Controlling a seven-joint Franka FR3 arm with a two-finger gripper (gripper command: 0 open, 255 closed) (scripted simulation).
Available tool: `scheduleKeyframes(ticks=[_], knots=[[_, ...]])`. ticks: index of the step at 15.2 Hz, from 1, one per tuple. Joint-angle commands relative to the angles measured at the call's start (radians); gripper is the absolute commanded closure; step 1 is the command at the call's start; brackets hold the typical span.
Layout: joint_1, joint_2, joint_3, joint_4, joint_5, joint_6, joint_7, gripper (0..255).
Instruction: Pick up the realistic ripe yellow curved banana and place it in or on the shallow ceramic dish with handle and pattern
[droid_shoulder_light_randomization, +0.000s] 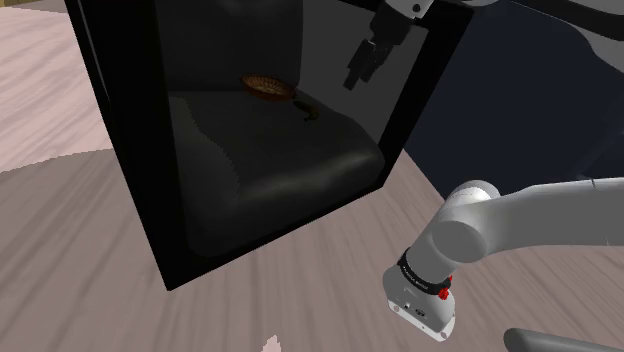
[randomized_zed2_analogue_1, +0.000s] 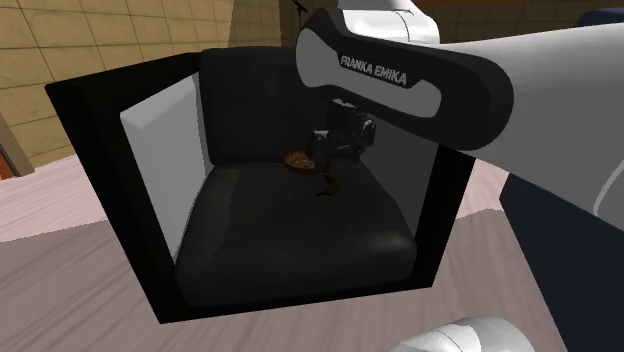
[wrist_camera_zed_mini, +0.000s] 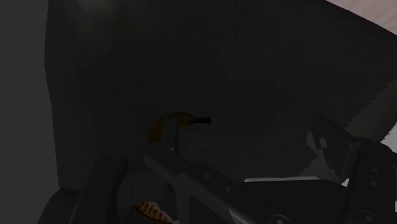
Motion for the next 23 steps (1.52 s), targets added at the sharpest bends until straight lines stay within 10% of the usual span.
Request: scheduleKeyframes(ticks=[1, 17, 23], knots=[[0.0, 0.0, 0.0, 0.0, 0.0, 0.0, 0.0, 0], [-0.083, 0.576, -0.058, 0.208, -0.011, 0.22, 0.041, 0], [-0.085, 0.616, -0.06, 0.172, -0.01, 0.291, 0.042, 0]])
